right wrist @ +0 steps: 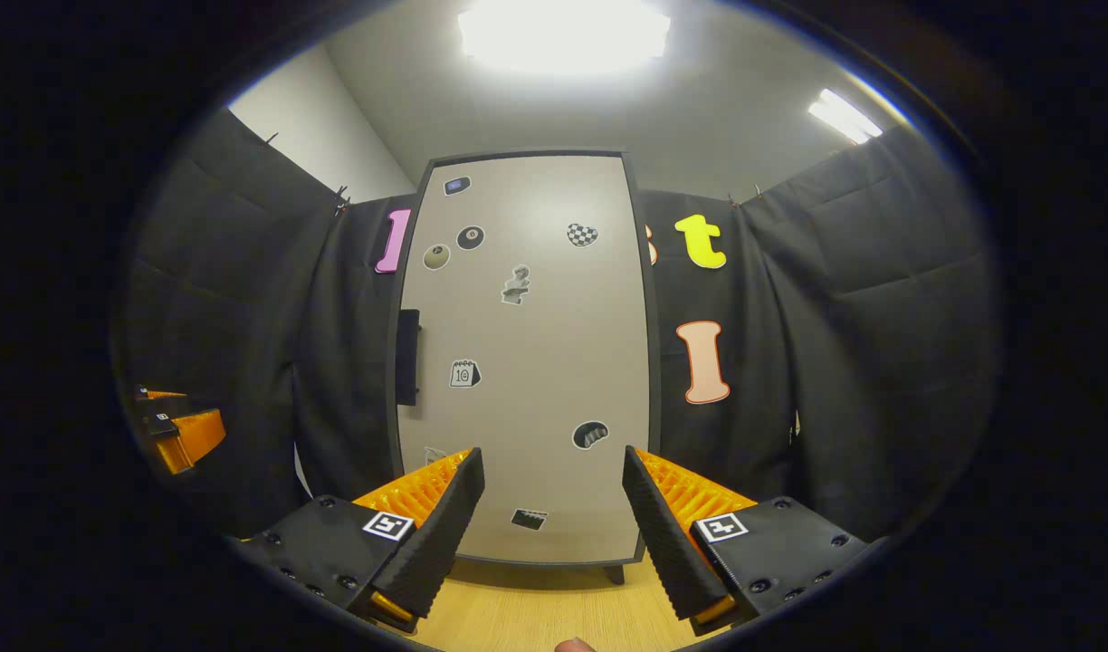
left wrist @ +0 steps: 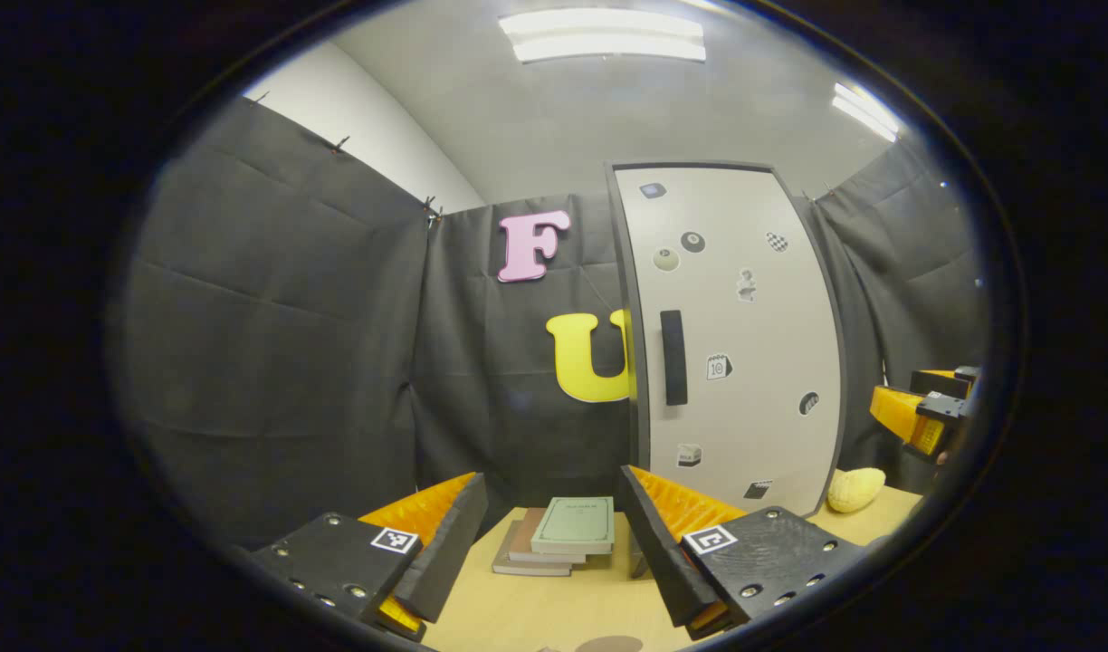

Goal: Open the cabinet door with the right hand, grasp the bottle in the cabinet with the left hand and place it on the coaster, then close the cabinet door with the right hand.

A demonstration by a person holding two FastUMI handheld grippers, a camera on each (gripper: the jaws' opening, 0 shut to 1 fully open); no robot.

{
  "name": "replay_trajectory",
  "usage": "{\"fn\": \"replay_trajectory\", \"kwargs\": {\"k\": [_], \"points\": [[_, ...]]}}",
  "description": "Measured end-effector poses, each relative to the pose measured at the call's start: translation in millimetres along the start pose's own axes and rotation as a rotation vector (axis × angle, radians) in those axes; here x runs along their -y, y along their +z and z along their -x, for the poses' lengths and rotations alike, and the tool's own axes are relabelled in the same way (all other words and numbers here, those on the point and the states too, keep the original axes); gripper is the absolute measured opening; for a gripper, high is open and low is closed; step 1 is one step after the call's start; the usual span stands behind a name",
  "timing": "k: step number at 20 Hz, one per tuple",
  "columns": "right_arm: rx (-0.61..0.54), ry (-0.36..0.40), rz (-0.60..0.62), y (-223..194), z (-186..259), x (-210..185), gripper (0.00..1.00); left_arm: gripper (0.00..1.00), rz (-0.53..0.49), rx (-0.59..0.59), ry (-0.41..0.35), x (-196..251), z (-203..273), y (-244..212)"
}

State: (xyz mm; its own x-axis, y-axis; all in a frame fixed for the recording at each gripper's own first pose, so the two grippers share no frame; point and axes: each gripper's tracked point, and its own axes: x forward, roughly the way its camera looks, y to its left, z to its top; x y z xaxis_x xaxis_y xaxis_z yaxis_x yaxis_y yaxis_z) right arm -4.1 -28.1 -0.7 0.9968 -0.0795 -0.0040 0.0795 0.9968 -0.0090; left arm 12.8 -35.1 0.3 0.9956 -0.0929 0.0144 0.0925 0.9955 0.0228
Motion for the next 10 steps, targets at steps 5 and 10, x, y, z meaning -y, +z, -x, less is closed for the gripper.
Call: {"fn": "replay_trajectory", "kwargs": {"k": [5,10], "points": [[0.012,0.019,-0.013,13,-15,-11,0.97,0.9,-0.011,0.001,0.01,-10,0,2],[0.028,0.043,-0.017,36,-42,-28,0.98,0.88,-0.019,0.003,0.045,-33,10,3]]}}
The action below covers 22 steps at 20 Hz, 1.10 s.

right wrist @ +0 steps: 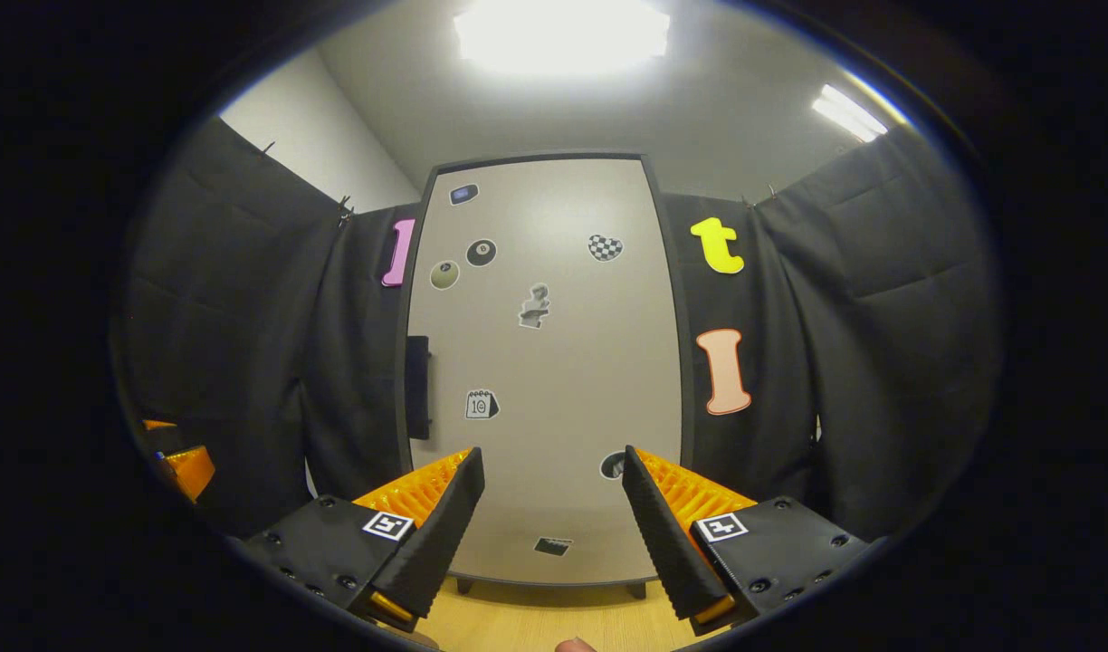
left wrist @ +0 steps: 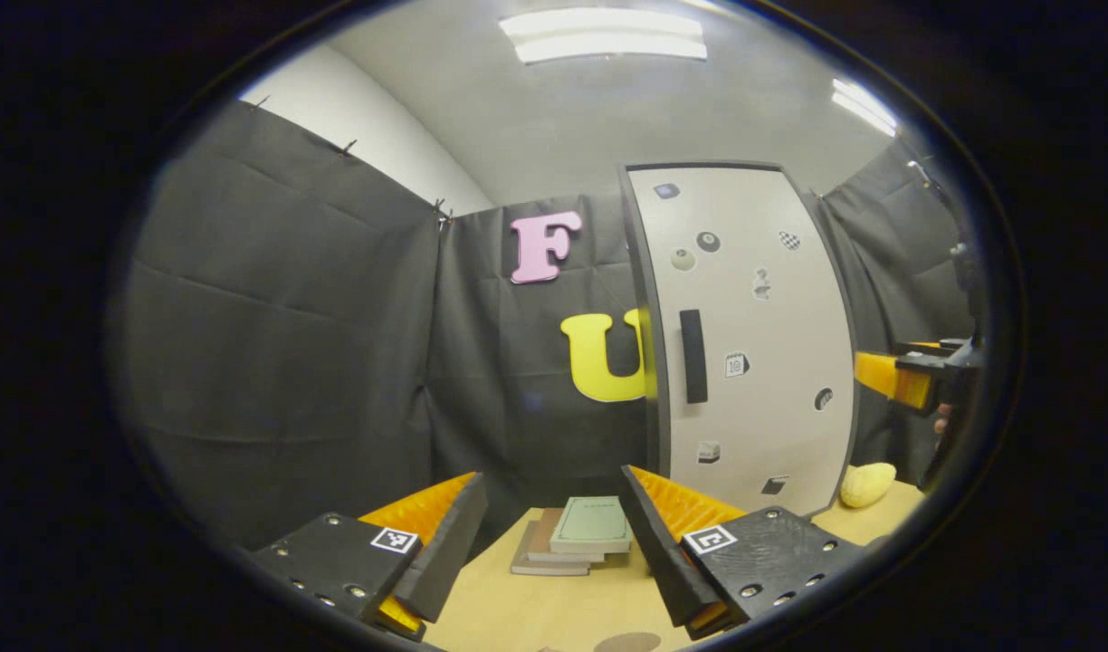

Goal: Open the cabinet door with the right hand, grasp the bottle in the cabinet with the left hand and place it on the coaster, then close the cabinet door with the right hand.

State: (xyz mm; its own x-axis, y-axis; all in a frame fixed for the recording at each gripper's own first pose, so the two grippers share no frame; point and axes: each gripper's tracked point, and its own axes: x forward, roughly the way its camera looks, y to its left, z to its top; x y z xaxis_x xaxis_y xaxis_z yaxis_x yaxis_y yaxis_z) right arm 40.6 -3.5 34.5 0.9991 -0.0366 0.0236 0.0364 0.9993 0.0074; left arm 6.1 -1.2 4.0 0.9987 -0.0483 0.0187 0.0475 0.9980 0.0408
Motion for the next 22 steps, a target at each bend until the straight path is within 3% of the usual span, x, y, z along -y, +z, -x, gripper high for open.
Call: {"fn": "replay_trajectory", "kwargs": {"k": [13,22], "points": [[0.034,0.114,-0.007,35,-75,-88,0.98,0.9,-0.053,-0.04,0.19,-106,36,-19],[-0.013,0.143,0.042,23,-128,-142,0.97,0.9,-0.058,-0.062,0.287,-163,58,-31]]}}
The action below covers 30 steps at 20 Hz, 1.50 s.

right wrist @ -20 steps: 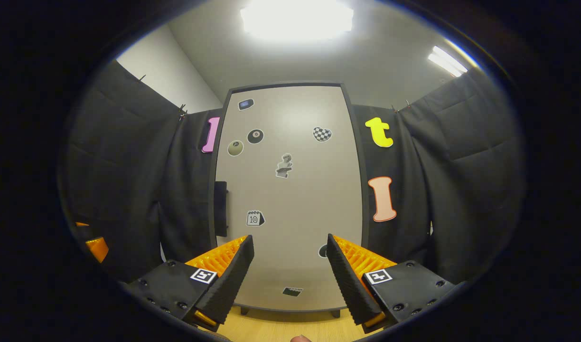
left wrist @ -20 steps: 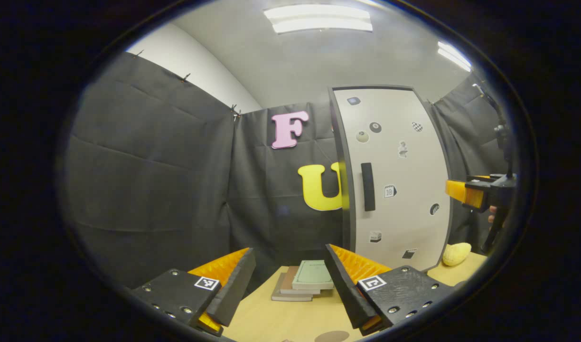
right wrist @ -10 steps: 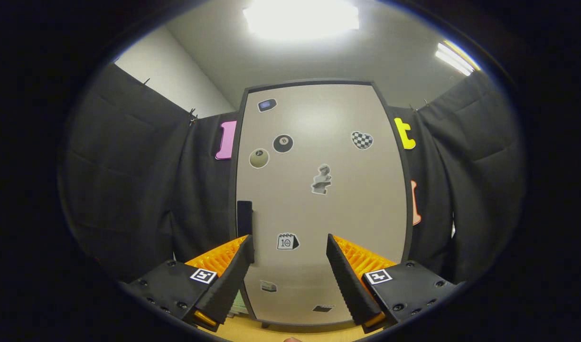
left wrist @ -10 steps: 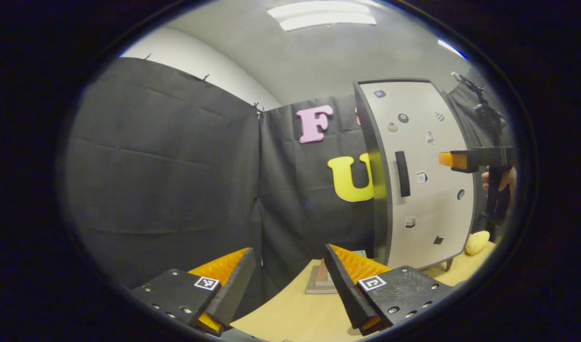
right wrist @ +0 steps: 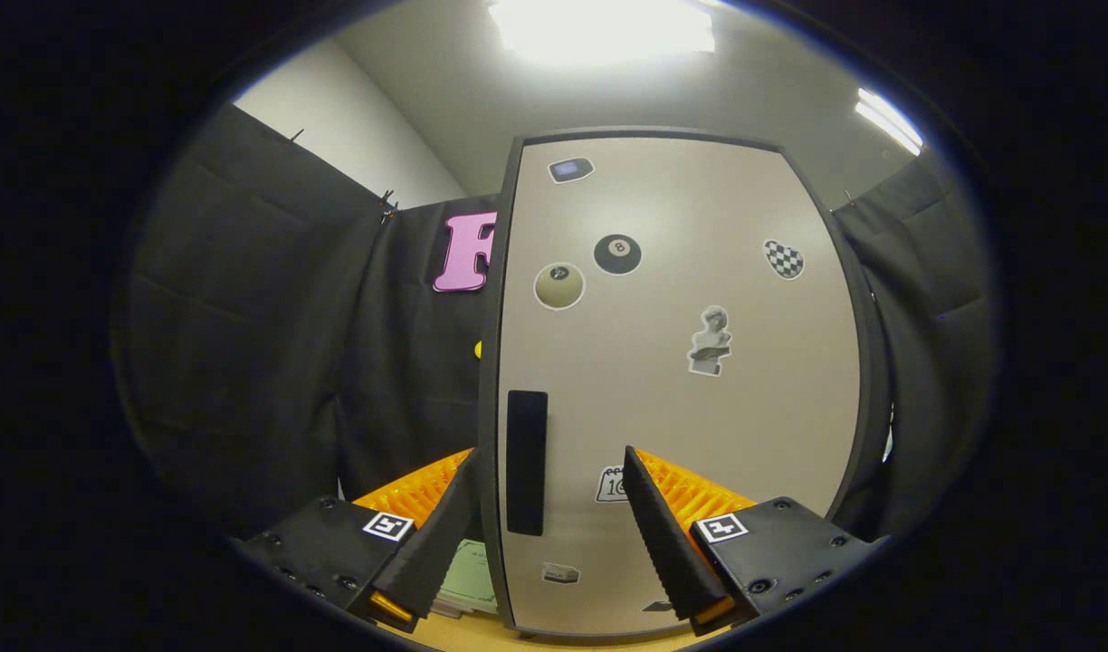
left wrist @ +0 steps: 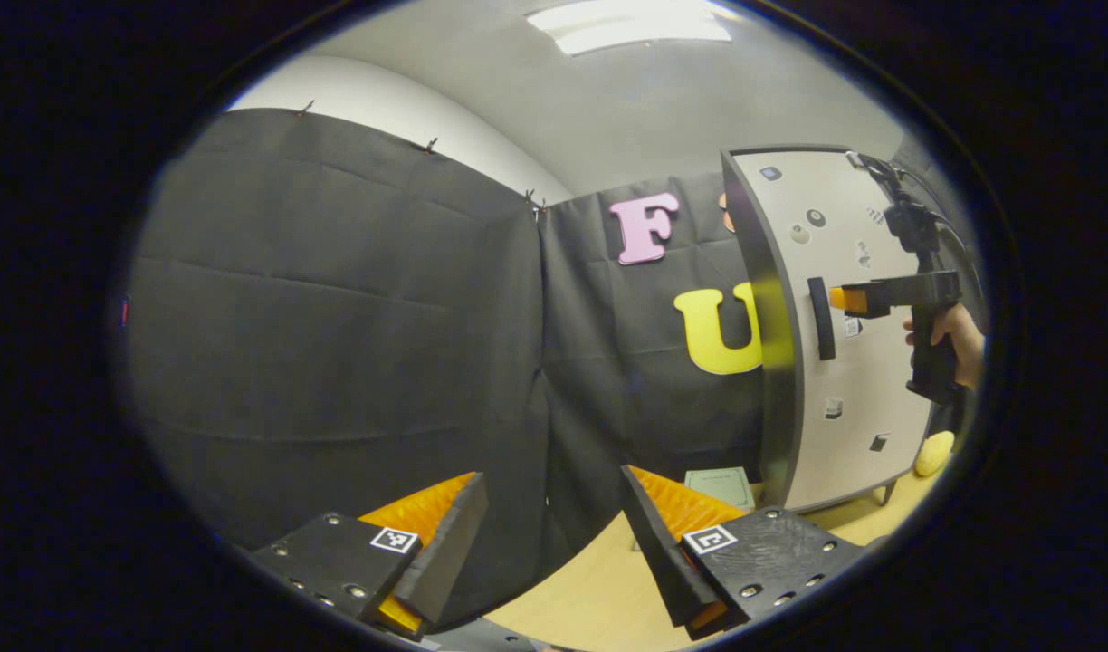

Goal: Open the cabinet door with the right hand, grasp the bottle in the cabinet with the left hand and place it on the coaster, then close the cabinet door with the right hand.

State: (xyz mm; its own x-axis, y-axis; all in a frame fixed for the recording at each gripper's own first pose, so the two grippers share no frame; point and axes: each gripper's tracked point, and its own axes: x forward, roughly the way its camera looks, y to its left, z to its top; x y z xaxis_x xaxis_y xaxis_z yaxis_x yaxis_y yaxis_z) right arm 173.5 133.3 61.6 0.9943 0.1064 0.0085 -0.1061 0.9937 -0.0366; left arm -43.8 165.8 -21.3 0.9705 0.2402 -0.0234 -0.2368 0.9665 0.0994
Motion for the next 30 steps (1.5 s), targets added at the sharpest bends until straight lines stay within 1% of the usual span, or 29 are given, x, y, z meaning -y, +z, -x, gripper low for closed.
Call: {"fn": "replay_trajectory", "kwargs": {"k": [2,3,4,5,6,7,8,9,11,12,13,14,15,16,17,18,19,20,25,30], "points": [[-0.029,-0.005,0.009,-8,-14,-6,0.97,0.9,0.003,-0.006,0.011,-7,-1,-4],[-0.045,-0.003,0.006,-11,-22,-9,0.97,0.88,0.004,-0.007,0.015,-11,-1,-4],[-0.06,-0.002,-0.001,-16,-29,-12,0.98,0.9,0.002,-0.008,0.02,-14,0,-6],[-0.073,-0.001,-0.009,-18,-34,-15,0.92,0.88,-0.004,-0.007,0.028,-19,1,-6],[-0.087,0.0,-0.016,-20,-41,-17,0.91,0.88,-0.008,-0.003,0.037,-23,1,-5],[-0.099,-0.004,-0.02,-23,-45,-19,0.91,0.9,-0.008,-0.002,0.044,-28,1,-5],[-0.112,-0.012,-0.025,-25,-50,-19,0.85,0.88,-0.006,-0.003,0.05,-33,2,-6],[-0.127,-0.01,-0.03,-27,-55,-22,0.78,0.88,-0.001,-0.006,0.054,-36,1,-7],[-0.155,-0.02,-0.031,-30,-64,-22,0.78,0.88,0.012,-0.013,0.061,-36,1,-10],[-0.171,-0.018,-0.032,-33,-66,-24,0.68,0.88,0.014,-0.015,0.062,-37,0,-10],[-0.194,-0.024,-0.029,-38,-67,-24,0.66,0.88,0.014,-0.017,0.064,-38,0,-10],[-0.205,-0.045,-0.022,-41,-68,-20,0.54,0.88,0.013,-0.019,0.064,-39,-1,-11],[-0.21,-0.057,-0.024,-41,-66,-17,0.54,0.88,0.014,-0.019,0.062,-39,-1,-13],[-0.213,-0.056,-0.027,-41,-68,-18,0.37,0.88,0.017,-0.019,0.059,-39,-2,-13],[-0.218,-0.055,-0.033,-42,-66,-18,0.34,0.88,0.022,-0.018,0.054,-38,-1,-13],[-0.235,-0.049,-0.04,-44,-66,-19,0.25,0.89,0.027,-0.018,0.048,-38,-1,-12],[-0.241,-0.039,-0.036,-43,-66,-18,0.22,0.89,0.033,-0.017,0.042,-37,-1,-12],[-0.247,-0.028,-0.045,-43,-65,-18,0.15,0.89,0.037,-0.015,0.033,-36,-1,-11],[-0.258,0.046,-0.065,-39,-53,-19,0.16,0.89,0.044,0.007,-0.032,-29,2,-4],[-0.26,0.101,-0.08,-42,-49,-15,0.16,0.89,0.056,0.031,-0.128,-24,7,0]]}}
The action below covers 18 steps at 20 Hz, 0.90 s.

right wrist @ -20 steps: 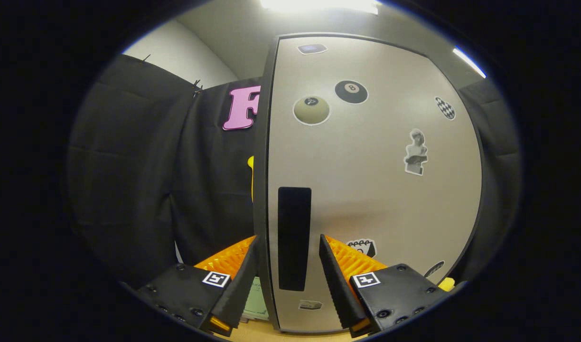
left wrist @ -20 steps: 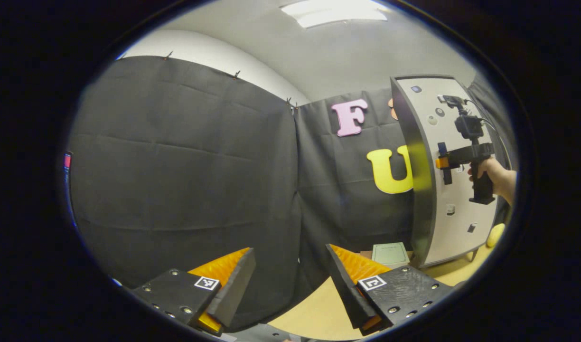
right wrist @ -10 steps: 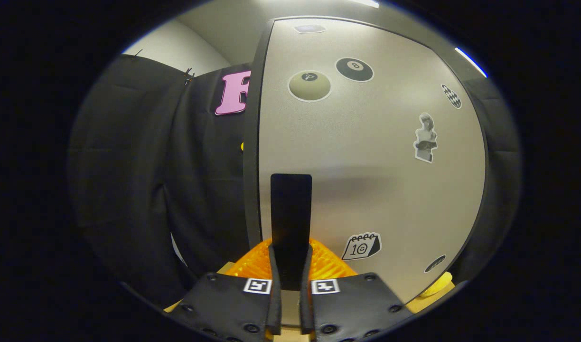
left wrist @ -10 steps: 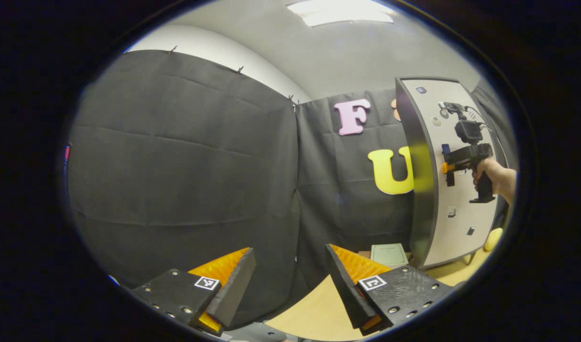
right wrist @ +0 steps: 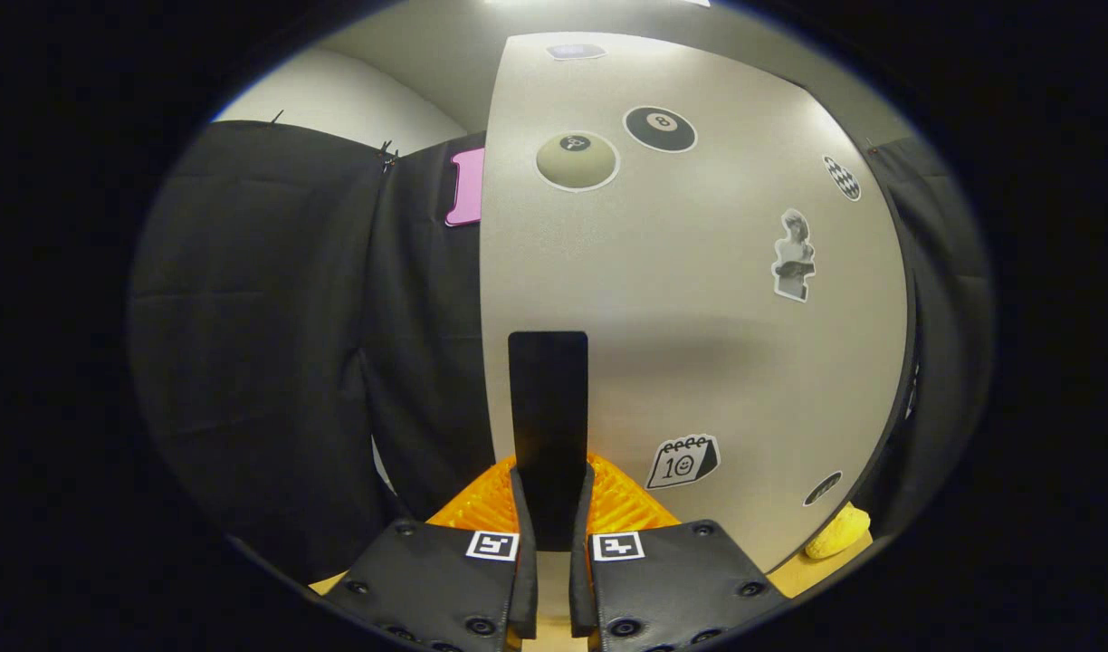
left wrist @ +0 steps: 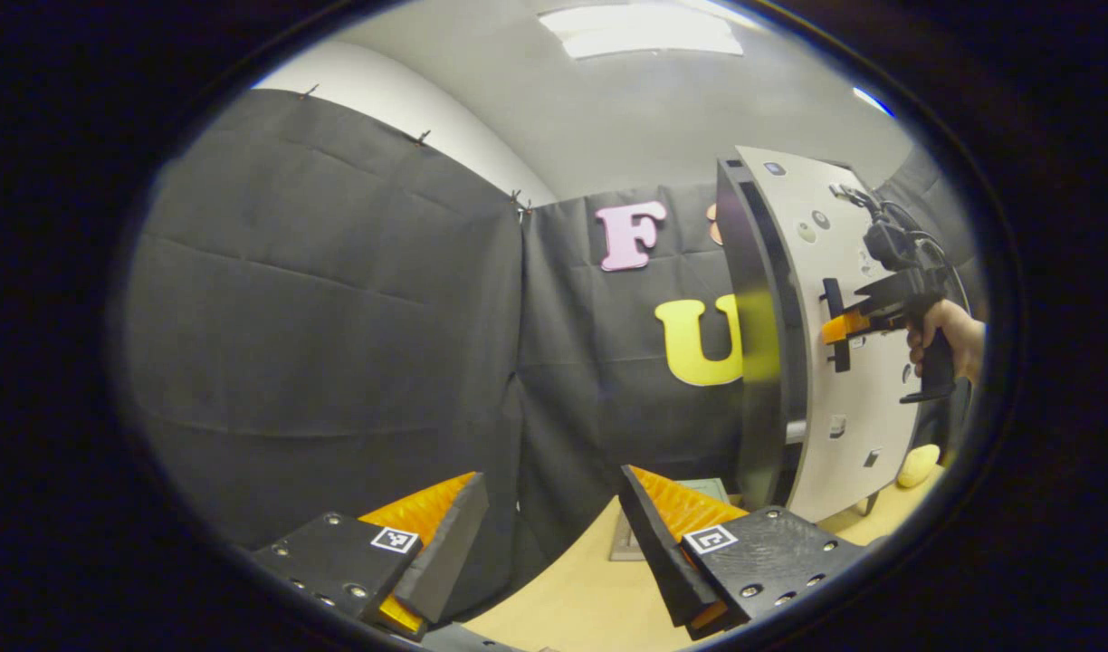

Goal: Open the cabinet door with the right hand, grasp the bottle in the cabinet with the left hand and place it on the coaster, then close the cabinet door with the right hand.

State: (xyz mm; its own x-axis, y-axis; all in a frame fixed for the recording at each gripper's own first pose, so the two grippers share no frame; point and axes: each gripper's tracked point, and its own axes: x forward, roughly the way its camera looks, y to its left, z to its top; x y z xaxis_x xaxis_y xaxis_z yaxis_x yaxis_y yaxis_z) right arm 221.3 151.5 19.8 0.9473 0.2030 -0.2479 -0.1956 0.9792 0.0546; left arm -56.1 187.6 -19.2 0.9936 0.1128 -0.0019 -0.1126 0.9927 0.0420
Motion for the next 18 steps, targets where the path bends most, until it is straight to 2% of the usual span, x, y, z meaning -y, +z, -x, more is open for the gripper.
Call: {"fn": "replay_trajectory", "kwargs": {"k": [8,18], "points": [[-0.002,0.084,-0.019,1,8,6,0.16,0.89,0.022,0.002,-0.175,17,-5,-1],[-0.005,0.259,-0.024,-2,23,19,0.16,0.89,0.039,-0.041,-0.301,29,6,8]]}}
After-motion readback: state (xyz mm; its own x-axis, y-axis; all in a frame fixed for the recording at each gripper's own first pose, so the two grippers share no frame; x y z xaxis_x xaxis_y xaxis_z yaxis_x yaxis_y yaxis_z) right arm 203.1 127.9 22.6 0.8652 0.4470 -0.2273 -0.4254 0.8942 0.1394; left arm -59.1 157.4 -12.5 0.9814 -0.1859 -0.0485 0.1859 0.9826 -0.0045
